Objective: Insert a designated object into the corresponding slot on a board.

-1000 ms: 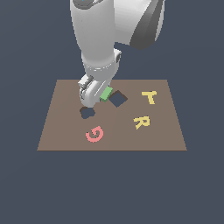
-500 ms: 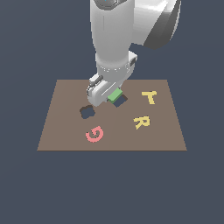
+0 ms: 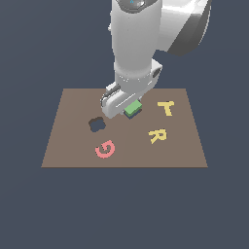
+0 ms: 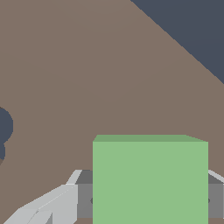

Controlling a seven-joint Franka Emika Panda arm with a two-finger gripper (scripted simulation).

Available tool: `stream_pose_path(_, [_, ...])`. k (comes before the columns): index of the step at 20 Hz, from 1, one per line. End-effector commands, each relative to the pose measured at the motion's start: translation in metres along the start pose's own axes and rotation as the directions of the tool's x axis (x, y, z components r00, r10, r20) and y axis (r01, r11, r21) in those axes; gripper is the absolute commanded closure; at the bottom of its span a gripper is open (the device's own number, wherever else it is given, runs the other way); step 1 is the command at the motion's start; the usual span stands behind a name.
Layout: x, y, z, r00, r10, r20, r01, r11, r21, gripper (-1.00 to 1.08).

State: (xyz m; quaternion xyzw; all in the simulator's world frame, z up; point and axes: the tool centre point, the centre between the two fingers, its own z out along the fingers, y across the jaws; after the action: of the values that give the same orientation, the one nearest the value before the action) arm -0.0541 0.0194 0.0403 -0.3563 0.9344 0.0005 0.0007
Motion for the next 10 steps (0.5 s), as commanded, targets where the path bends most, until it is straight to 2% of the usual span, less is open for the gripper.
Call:
stream_pose_path(1, [-0.0026,0.0006,-0.0003,1.0,0.019,0.0,-0.019,1.0,0.0,1.08])
stream_pose_path(10, [-0.0042,0.001,0.0035,1.0,0.028,0.0,-0.028,1.0,0.0,1.08])
